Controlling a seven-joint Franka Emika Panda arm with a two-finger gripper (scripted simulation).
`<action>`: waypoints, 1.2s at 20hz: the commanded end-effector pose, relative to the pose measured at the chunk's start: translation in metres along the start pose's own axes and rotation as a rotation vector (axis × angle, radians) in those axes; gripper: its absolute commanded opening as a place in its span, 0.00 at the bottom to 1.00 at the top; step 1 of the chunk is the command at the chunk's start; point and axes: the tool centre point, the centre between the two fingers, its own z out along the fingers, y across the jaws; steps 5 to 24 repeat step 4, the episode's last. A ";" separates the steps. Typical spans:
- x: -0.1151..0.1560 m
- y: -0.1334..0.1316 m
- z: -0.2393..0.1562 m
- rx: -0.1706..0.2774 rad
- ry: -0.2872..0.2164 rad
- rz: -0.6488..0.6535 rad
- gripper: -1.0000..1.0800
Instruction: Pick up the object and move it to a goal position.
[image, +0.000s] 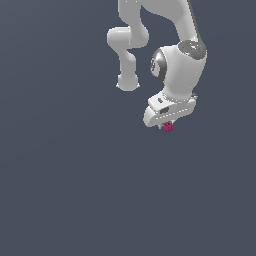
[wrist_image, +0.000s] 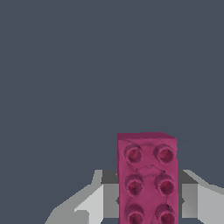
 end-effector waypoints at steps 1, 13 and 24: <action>0.001 -0.001 -0.001 0.000 -0.001 0.002 0.00; 0.001 0.001 0.001 0.000 -0.001 0.002 0.00; 0.001 0.001 0.001 0.000 -0.001 0.002 0.00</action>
